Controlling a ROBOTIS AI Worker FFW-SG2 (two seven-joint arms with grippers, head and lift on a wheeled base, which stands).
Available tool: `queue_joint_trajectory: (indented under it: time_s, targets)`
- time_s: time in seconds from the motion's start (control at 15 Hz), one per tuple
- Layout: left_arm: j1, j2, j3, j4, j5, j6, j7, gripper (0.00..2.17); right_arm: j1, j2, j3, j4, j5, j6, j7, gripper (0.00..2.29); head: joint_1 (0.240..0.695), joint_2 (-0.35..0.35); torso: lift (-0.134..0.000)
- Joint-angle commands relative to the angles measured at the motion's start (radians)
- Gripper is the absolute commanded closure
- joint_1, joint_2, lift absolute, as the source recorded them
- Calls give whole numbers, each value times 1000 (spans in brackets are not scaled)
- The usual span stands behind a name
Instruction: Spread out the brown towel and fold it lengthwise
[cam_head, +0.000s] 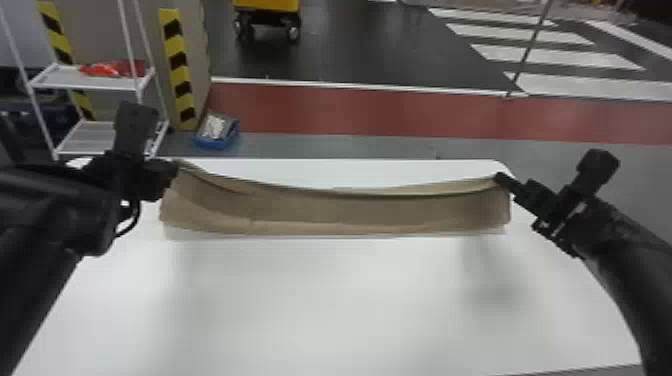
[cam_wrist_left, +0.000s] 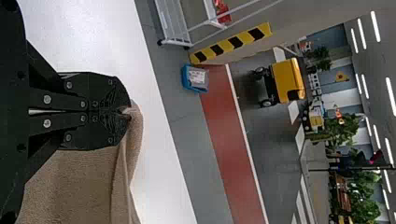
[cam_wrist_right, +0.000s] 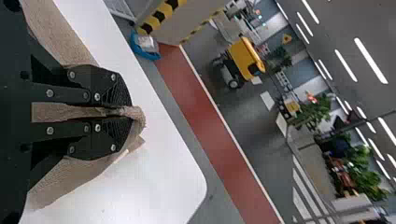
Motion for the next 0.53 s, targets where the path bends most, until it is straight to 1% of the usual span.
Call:
queue_joint_trajectory:
  time_s: [0.0,0.07,0.13,0.2,0.27,0.33,0.4,0.47]
  targets:
    - [-22,-7,-34,61,-28,-21,23,1106,0,17,27,29,3,-147,-63,194,603,-155,-120]
    - [-22,-7,-47,69,-34,-27,42,1102,0,19,39,41,3,-175,-73,-2,603,-160,-120]
    - [-22,-7,-49,69,-42,-21,43,954,-5,22,43,48,-3,-193,-82,2,602,-162,-120]
    - [-20,-7,-50,69,-52,-21,43,387,-19,23,50,75,0,-193,-83,12,602,-163,-120]
    - [-16,-7,-53,73,-61,-24,57,87,-25,23,77,81,0,-193,-85,9,602,-163,-120]
    - [-17,-9,-67,83,-61,-27,74,29,-23,23,97,81,2,-196,-85,9,603,-160,-120]
    - [-13,-9,-77,90,-61,-55,80,29,-20,23,97,81,-6,-196,-85,19,604,-156,-120]
    - [-5,-10,-81,90,-61,-73,103,29,-12,19,97,81,-11,-196,-85,26,606,-152,-120]
